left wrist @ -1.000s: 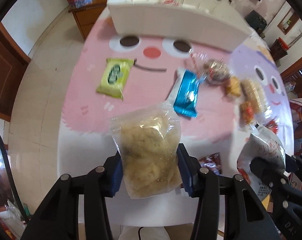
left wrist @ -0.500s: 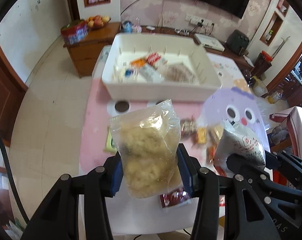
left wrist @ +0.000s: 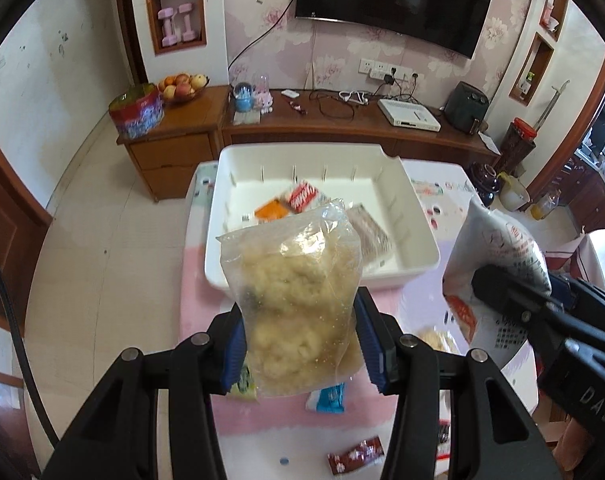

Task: Organize snacks
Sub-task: 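Carry the puffed-snack bag with the left gripper while the right carries the white printed bag over the tray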

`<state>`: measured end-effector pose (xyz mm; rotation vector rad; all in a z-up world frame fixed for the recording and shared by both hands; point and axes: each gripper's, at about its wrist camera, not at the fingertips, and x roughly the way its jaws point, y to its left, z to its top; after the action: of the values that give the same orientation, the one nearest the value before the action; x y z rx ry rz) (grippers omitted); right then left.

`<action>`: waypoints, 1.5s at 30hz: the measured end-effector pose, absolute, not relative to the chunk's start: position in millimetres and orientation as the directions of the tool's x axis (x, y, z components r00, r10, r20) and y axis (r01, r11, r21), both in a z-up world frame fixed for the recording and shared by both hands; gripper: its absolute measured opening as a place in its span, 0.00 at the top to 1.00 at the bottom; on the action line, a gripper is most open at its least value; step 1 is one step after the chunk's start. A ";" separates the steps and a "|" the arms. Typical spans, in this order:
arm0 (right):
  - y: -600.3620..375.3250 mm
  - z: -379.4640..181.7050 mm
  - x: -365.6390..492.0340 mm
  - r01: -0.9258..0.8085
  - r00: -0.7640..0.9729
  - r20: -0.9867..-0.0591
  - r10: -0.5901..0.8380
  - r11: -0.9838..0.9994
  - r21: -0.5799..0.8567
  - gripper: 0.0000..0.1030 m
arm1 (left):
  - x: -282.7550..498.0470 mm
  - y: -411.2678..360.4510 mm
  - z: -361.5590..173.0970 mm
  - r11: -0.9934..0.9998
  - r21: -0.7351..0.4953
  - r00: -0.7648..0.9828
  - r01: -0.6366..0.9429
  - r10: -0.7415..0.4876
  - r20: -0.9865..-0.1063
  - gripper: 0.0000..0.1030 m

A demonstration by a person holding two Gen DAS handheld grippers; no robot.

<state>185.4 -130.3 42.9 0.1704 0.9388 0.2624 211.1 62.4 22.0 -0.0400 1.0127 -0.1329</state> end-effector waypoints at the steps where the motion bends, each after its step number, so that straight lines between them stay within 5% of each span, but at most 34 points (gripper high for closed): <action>1: -131.2 45.2 190.6 -0.142 0.568 -0.769 0.293 0.955 0.259 0.62 | 218.9 63.7 25.0 0.991 -0.095 0.526 0.095 -0.131 -0.840 0.54; 19: -138.3 51.8 291.1 -0.025 0.608 -0.763 0.220 0.966 0.258 0.62 | 315.9 65.6 24.7 0.990 -0.060 0.547 0.131 -0.122 -0.828 0.54; 45: -120.9 -3.1 390.5 0.049 0.507 -0.853 0.124 0.984 0.173 0.60 | 402.6 52.9 -45.3 0.991 0.042 0.458 0.126 -0.021 -0.889 0.53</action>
<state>390.5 -120.9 -3.1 0.1833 1.0393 0.0455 402.6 52.9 -45.3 0.1069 1.0924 -0.0908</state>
